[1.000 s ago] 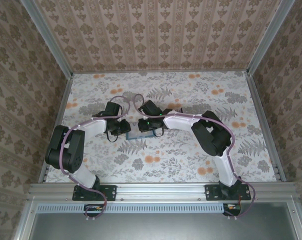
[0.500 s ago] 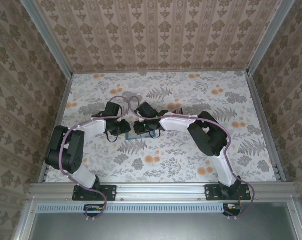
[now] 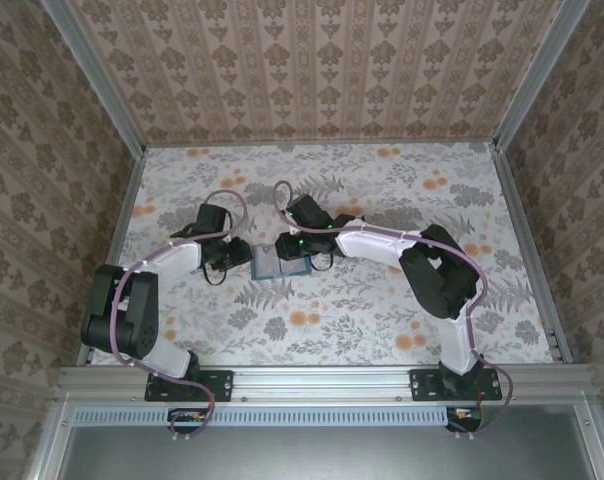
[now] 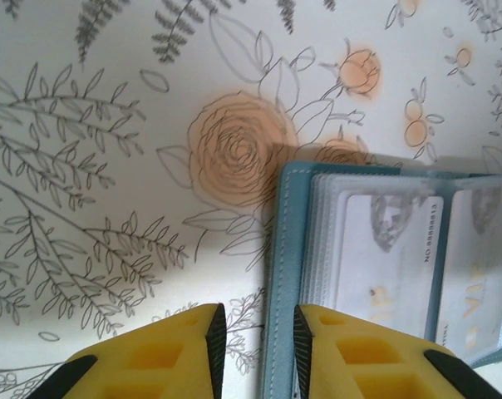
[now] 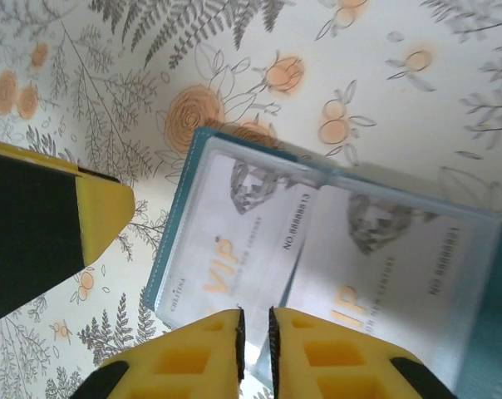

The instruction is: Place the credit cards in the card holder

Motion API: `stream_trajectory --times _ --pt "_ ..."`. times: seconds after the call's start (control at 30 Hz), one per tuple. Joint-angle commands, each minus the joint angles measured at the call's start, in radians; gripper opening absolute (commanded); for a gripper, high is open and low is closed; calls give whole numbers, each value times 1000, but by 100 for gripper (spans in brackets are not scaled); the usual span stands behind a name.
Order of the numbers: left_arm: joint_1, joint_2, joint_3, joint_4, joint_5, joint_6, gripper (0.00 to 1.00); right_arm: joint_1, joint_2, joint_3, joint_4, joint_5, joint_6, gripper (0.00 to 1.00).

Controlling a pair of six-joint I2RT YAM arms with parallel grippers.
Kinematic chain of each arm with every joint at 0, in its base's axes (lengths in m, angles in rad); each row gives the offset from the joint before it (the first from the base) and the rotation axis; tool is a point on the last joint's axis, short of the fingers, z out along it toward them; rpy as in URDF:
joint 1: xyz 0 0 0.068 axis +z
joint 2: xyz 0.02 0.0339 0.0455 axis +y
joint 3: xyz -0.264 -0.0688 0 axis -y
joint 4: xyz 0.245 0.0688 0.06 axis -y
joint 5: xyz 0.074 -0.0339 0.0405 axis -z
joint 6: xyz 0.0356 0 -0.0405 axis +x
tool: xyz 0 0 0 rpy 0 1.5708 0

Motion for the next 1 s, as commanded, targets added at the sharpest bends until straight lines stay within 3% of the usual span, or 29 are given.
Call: stream_trajectory --times 0.0,0.3,0.47,0.73,0.97 --pt "25 -13 -28 -1 76 -23 32 -22 -35 -38 -1 5 6 21" --pt "54 61 -60 108 249 -60 37 -31 24 -24 10 -63 20 24" --pt "54 115 -69 171 312 -79 38 -32 57 -6 -32 -21 6 25" --pt "56 114 -66 157 300 -74 38 -40 37 -48 -38 37 12 28" --pt "48 14 -57 83 190 -54 38 -54 16 -64 -36 41 22 33"
